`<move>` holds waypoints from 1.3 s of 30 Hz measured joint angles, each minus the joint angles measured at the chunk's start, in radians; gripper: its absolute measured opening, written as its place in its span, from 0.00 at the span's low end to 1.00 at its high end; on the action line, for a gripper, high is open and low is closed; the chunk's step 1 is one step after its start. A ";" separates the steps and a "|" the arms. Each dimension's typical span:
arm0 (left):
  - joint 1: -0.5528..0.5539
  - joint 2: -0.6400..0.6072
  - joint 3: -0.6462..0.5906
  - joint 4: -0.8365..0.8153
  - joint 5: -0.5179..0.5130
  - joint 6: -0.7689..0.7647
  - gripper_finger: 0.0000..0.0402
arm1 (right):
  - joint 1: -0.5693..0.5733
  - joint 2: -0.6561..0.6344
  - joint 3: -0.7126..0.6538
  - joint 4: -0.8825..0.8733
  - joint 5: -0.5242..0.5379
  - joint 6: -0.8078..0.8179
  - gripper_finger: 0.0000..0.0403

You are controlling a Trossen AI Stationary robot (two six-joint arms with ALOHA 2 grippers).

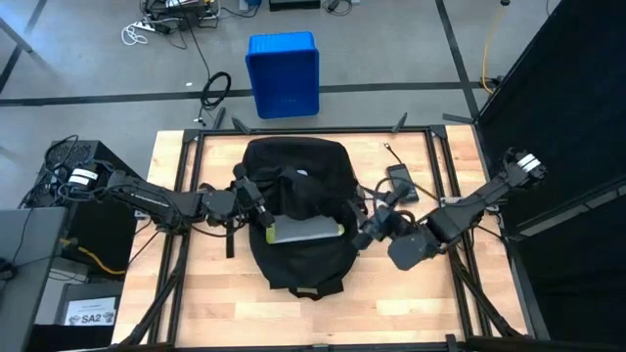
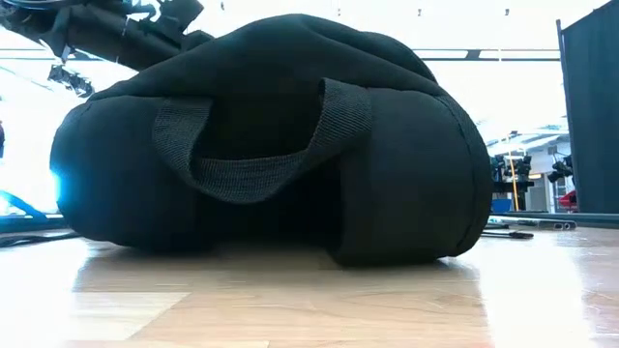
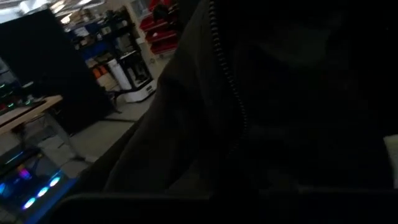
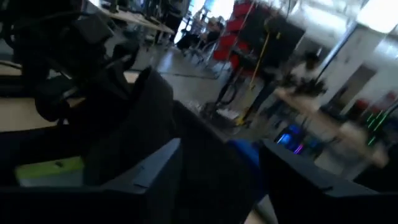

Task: Unpack backpack
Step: Put the black cellphone into the backpack

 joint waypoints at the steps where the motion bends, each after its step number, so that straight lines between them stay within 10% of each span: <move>1: 0.005 0.000 0.000 0.002 0.014 0.002 0.00 | -0.008 -0.008 0.000 -0.107 -0.026 0.127 0.50; 7: 0.011 0.000 0.000 0.004 0.065 0.006 0.00 | -0.152 -0.012 -0.012 -0.877 -0.263 0.947 0.52; 11: 0.011 0.000 0.000 0.005 0.080 0.006 0.00 | -0.291 -0.010 -0.047 -1.127 -0.376 1.160 0.52; 34: 0.011 -0.001 0.000 -0.017 0.170 0.006 0.00 | -1.086 -0.011 -0.526 -0.291 -1.157 0.304 0.96; 39: 0.011 -0.001 0.000 -0.027 0.170 0.006 0.00 | -1.165 -0.013 -0.564 -0.274 -1.148 0.272 0.98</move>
